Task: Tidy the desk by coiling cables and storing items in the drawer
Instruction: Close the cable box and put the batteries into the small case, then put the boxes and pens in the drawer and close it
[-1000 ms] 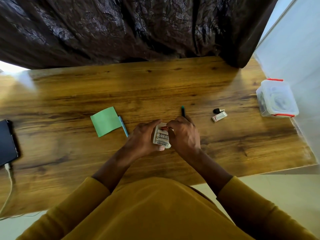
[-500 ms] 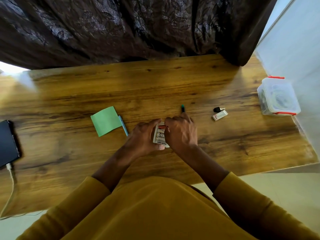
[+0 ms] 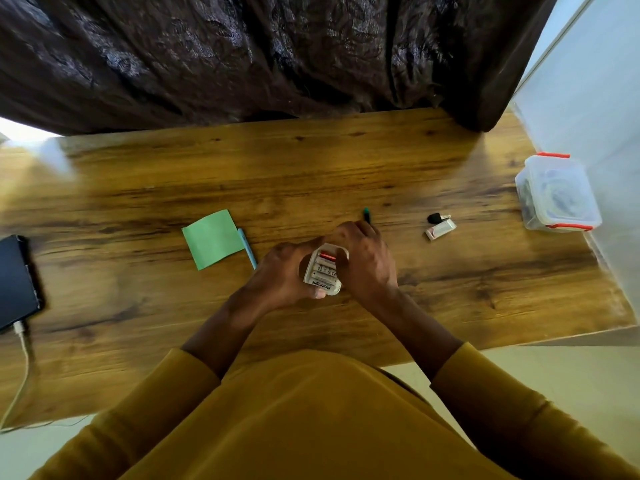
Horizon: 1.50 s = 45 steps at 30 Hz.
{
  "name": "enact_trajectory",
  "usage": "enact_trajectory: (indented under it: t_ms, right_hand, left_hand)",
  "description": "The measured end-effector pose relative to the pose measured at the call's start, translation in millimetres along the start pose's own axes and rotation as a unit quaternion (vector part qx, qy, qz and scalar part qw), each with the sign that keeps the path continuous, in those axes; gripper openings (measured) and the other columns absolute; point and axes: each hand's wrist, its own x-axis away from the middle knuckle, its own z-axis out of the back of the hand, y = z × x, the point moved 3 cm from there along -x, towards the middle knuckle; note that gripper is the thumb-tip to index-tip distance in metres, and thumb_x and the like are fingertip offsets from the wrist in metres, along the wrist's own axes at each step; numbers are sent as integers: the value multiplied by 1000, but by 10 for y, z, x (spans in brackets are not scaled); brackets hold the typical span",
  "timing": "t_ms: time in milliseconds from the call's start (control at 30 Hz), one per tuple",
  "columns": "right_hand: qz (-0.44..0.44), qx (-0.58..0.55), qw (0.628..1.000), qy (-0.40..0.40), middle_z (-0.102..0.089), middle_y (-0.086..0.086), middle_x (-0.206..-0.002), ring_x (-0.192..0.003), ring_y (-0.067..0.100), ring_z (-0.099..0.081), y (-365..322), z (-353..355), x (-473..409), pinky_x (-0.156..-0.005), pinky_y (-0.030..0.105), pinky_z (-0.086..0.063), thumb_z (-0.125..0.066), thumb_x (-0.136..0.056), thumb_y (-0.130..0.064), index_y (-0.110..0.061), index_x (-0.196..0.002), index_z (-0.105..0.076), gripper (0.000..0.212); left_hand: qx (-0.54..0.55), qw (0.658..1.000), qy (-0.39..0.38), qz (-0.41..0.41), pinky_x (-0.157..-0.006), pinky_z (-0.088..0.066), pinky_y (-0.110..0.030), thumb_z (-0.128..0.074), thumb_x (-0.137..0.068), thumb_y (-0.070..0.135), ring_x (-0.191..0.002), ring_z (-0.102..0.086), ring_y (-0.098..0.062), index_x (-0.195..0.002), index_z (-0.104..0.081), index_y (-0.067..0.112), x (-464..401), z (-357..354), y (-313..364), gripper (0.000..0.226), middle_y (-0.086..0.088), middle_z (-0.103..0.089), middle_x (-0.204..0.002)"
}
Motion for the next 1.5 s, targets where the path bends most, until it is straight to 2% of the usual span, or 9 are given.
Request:
enact_trajectory:
  t_ms: [233,300,400,500,567,700,867,1267,1500]
  right_hand:
    - [1,-69,998,-2,-78,-2,-93,-77,14,-73,149,36,33,-64,39,-62,-73,-91,-15,-17,-100,-76,10]
    - [-4,-86,996,5,-78,-3,-89,-74,13,-73,188,64,80,-62,39,-61,-75,-88,-14,-15,-98,-76,10]
    - [-10,-116,993,-10,-75,-6,-85,-72,11,-71,283,48,161,-62,39,-60,-77,-85,-20,-19,-98,-75,13]
    - [-2,-130,990,-46,-72,-8,-89,-75,6,-67,370,43,248,-67,33,-61,-75,-85,-18,-22,-115,-73,30]
    - [22,-144,985,-88,-65,-12,-94,-74,-1,-62,401,78,316,-67,12,-53,-74,-86,-15,-18,-132,-67,46]
    - [65,-143,975,-158,-59,-16,-101,-76,-12,-58,453,160,427,-67,2,-44,-79,-87,-18,-16,-145,-58,61]
    - [94,-151,967,-182,-63,-14,-103,-83,-22,-58,536,244,521,-66,2,-46,-87,-81,-21,-16,-142,-58,67]
    - [22,-106,985,-137,-68,5,-129,-111,17,-69,731,271,960,-91,38,-61,-83,-83,-22,-24,-152,-49,77]
    - [-14,-159,984,-80,-60,-13,-121,-103,4,-64,643,382,1201,-90,31,-61,-81,-82,-14,-20,-144,-56,67]
  left_hand:
    - [44,999,-9,-1,-120,-34,-37,-87,-80,34,-151,-36,-23,-163,-27,32,76,-4,-30,103,0,-43,-163]
    - [51,999,-10,15,-117,-42,-48,-88,-78,41,-150,-36,-24,-163,-28,30,150,-4,-32,105,0,-38,-164]
    - [45,999,11,28,-105,-52,-45,-90,-75,48,-139,-47,-20,-158,-37,25,286,-84,-12,102,-2,-43,-158]
    - [57,996,63,38,-89,-61,-37,-90,-77,42,-117,-62,-13,-153,-45,22,424,-209,16,91,-2,-54,-147]
    - [71,992,90,45,-80,-63,-30,-90,-79,36,-106,-66,-7,-152,-48,21,500,-298,33,85,-2,-58,-142]
    - [102,987,116,48,-73,-58,-16,-89,-82,25,-98,-66,-1,-153,-46,22,596,-427,78,83,-1,-61,-140]
    - [116,986,109,48,-73,-56,-12,-88,-82,22,-98,-66,2,-155,-45,23,626,-489,143,85,0,-65,-137]
    - [121,989,86,19,-63,-49,-3,-89,-81,24,-92,-64,0,-153,-48,22,701,-724,323,84,-1,-64,-136]
    - [132,981,145,8,-80,-61,-28,-88,-80,27,-109,-67,-12,-151,-44,24,878,-802,348,84,-1,-54,-145]
